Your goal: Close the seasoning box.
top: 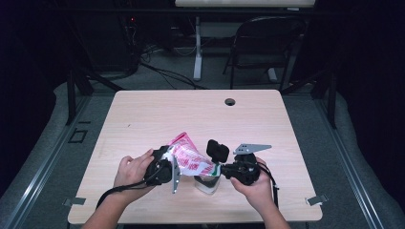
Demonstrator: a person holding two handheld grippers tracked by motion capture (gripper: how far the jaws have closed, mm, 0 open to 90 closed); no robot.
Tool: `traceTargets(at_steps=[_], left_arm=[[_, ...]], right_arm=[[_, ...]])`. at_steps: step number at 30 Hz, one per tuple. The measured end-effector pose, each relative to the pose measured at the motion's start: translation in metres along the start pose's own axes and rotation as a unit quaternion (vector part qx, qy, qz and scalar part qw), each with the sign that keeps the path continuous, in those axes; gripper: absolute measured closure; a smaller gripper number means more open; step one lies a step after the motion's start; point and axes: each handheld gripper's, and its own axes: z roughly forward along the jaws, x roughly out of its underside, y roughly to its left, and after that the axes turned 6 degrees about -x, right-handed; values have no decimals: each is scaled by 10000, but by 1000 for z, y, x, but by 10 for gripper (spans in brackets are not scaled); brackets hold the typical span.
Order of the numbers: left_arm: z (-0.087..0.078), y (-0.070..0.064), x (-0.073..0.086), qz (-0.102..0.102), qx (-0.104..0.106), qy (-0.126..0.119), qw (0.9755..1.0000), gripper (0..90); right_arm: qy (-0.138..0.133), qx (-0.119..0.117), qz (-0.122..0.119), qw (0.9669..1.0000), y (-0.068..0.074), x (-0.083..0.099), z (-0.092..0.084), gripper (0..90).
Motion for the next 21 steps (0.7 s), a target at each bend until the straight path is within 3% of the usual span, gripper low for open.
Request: traceTargets(at_steps=[21], left_arm=[[-6,11,-3,195,-43,19,9998,714]], right_arm=[[77,-29,-33,10000,1,2,4,900]])
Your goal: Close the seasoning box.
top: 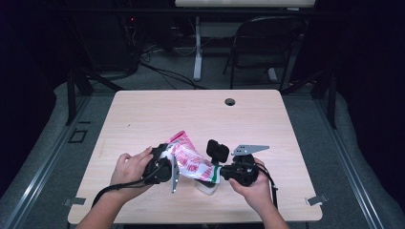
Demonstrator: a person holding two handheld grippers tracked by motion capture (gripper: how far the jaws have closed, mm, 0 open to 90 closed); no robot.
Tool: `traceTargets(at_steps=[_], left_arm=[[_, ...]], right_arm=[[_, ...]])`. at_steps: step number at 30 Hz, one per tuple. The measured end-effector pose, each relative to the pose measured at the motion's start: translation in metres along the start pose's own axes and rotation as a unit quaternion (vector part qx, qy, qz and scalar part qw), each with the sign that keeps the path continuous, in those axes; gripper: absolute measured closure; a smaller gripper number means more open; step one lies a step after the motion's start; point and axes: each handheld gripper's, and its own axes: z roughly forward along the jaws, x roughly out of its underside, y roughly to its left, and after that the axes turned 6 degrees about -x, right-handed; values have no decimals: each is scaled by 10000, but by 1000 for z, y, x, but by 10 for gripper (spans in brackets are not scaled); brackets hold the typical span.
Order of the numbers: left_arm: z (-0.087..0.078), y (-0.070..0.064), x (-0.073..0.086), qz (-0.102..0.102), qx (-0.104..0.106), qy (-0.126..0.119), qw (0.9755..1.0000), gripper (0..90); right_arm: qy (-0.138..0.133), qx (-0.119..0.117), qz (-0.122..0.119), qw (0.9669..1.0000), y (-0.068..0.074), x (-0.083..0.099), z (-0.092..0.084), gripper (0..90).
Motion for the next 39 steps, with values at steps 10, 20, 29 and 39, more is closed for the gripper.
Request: traceTargets(at_steps=[10,20,29,39], left_arm=[[-1,-1,-1,71,-78,25,9999,716],[-4,1,-4,151,-138,49,9998,716],[-5,3,-6,226,-137,101,9996,716],[-7,4,-8,342,-151,121,9992,716]], right_arm=[[57,7,22,10000,-1,2,2,898],[43,0,34,10000,-1,2,3,894],[72,60,39,9999,-1,2,3,882],[121,50,34,9999,-2,3,5,870]])
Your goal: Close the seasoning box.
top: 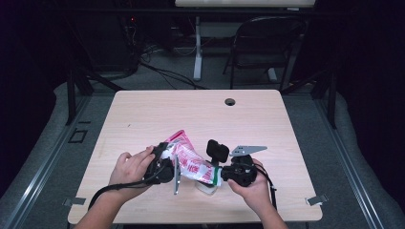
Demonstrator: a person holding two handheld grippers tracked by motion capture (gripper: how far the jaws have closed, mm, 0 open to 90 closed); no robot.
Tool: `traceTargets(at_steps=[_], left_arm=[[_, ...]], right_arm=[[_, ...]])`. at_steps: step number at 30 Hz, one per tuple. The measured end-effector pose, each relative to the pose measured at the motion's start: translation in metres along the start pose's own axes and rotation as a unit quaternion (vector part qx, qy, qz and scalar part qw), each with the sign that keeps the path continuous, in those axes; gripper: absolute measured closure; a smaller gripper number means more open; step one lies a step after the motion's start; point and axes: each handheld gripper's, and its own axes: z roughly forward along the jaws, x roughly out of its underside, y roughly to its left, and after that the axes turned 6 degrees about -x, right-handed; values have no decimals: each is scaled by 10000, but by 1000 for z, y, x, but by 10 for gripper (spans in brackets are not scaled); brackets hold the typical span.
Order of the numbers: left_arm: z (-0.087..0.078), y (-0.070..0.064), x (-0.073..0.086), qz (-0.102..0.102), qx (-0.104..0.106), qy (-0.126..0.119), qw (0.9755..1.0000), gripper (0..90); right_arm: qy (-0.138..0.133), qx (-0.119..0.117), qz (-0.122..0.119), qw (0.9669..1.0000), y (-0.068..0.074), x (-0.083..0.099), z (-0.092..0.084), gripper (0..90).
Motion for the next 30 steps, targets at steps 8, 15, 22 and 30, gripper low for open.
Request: traceTargets(at_steps=[8,15,22,30], left_arm=[[-1,0,-3,69,-55,-13,10000,717],[-1,1,-5,132,-91,3,9999,718],[-2,1,-8,142,-141,-40,9998,719],[-3,2,-10,161,-153,-26,9997,720]], right_arm=[[24,18,21,10000,-1,1,1,866],[7,20,93,10000,-4,3,3,860],[22,26,126,9999,-6,4,3,863],[24,49,185,9998,-9,5,4,865]])
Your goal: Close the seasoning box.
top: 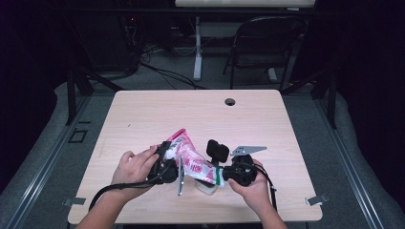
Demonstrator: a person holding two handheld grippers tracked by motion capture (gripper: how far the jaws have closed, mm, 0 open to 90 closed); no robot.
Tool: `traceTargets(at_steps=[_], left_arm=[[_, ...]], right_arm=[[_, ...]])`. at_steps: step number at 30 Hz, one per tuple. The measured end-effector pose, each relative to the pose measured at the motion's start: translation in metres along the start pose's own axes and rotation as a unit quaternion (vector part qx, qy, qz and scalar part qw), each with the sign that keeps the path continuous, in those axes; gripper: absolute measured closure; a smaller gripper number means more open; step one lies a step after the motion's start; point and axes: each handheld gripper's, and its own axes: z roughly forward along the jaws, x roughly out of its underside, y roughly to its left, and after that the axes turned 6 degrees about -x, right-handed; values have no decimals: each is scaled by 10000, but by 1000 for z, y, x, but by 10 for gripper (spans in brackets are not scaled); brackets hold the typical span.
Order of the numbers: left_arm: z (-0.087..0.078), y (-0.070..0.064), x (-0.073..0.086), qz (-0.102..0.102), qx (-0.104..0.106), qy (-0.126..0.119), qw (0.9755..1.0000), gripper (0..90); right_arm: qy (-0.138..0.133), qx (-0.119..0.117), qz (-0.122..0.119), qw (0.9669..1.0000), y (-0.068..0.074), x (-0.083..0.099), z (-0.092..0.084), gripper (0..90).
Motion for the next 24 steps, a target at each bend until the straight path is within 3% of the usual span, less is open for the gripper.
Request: traceTargets(at_steps=[24], left_arm=[[-3,3,-4,134,-182,-43,9997,720]], right_arm=[[-75,-43,92,9999,-1,0,0,855]])
